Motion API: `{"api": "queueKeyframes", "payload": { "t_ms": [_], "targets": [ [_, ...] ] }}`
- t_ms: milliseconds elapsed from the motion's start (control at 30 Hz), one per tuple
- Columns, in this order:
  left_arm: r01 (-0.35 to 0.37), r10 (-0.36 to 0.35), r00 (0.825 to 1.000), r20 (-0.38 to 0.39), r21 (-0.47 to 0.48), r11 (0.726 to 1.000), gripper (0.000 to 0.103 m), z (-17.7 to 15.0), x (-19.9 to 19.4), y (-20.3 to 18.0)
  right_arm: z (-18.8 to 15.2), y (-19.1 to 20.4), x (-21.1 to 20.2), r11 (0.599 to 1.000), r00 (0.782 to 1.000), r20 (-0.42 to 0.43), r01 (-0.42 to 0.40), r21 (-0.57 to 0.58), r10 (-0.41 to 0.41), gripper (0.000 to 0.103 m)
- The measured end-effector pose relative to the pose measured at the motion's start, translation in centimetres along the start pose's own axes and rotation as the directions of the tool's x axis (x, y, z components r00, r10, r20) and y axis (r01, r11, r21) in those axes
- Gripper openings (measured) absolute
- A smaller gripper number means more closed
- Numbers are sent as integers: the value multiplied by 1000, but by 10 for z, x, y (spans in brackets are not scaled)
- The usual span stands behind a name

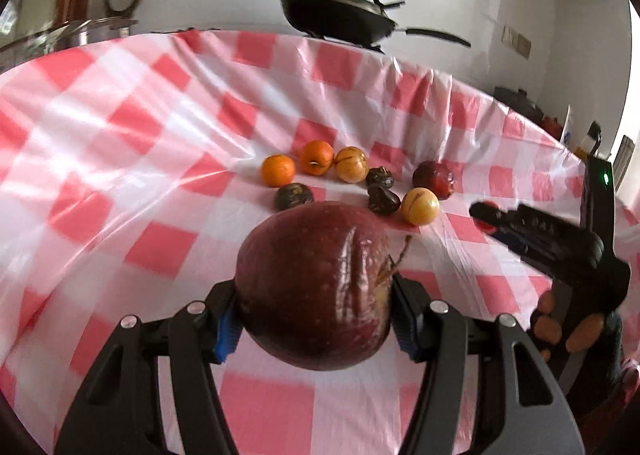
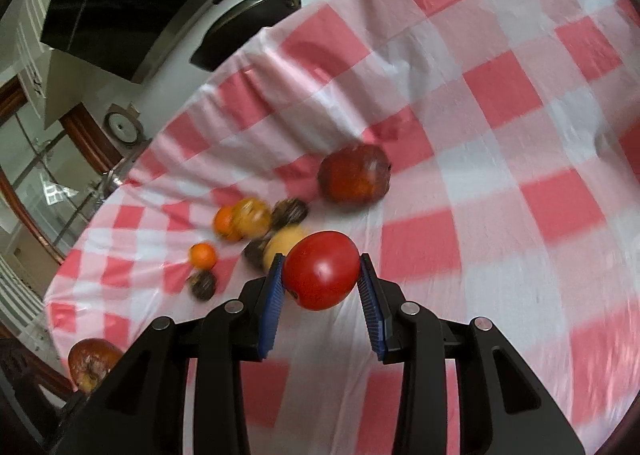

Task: Organize fruits
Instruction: 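Carry the dark red apple and tomato to the white box with both tools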

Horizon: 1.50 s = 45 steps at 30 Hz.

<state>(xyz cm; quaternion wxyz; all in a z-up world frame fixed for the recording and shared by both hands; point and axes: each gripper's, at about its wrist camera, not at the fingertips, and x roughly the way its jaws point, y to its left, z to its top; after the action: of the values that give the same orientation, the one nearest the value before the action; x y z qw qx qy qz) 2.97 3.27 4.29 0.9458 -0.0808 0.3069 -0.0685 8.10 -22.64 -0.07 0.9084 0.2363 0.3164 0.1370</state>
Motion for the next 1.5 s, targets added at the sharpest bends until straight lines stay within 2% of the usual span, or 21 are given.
{"api": "queueKeyframes", "payload": {
  "t_ms": [167,267,433,667,967,1067,1167,1200,1233,1367,1500],
  "targets": [
    [15,-13,999,37,-45,999,61,-25,-44,12,-56,39,-46,995,996,-48,-78,-61,76,37],
    [21,-17,998,52,-72,997,61,-47,-76,23,-97,74,-81,980,989,-69,-138,-142,129,37],
    [-26,27,999,38,-37,999,61,-72,-119,38,-144,107,-115,955,973,-129,-214,-203,191,37],
    [-123,125,992,36,-38,992,61,-100,-172,77,-176,136,-118,933,950,-227,-268,-241,214,37],
    [-199,200,980,10,-85,976,61,-138,-215,121,-214,189,-116,866,916,-326,-349,-359,234,37],
    [-233,236,972,17,-100,967,61,-146,-232,136,-235,211,-115,825,897,-378,-386,-413,230,37],
    [-269,273,962,25,-120,956,61,-154,-249,152,-259,237,-121,756,881,-416,-428,-495,226,37],
    [-286,291,956,26,-131,949,61,-158,-257,160,-269,249,-124,720,868,-439,-456,-522,232,37],
    [-302,308,951,26,-142,943,61,-162,-263,168,-275,256,-125,702,860,-452,-472,-533,235,37],
    [-364,374,927,12,-209,908,61,-182,-291,202,-307,284,-127,608,821,-523,-541,-581,231,37],
    [-427,433,901,-37,-260,866,61,-206,-311,236,-344,309,-123,507,782,-595,-595,-623,186,37]
  ]
}}
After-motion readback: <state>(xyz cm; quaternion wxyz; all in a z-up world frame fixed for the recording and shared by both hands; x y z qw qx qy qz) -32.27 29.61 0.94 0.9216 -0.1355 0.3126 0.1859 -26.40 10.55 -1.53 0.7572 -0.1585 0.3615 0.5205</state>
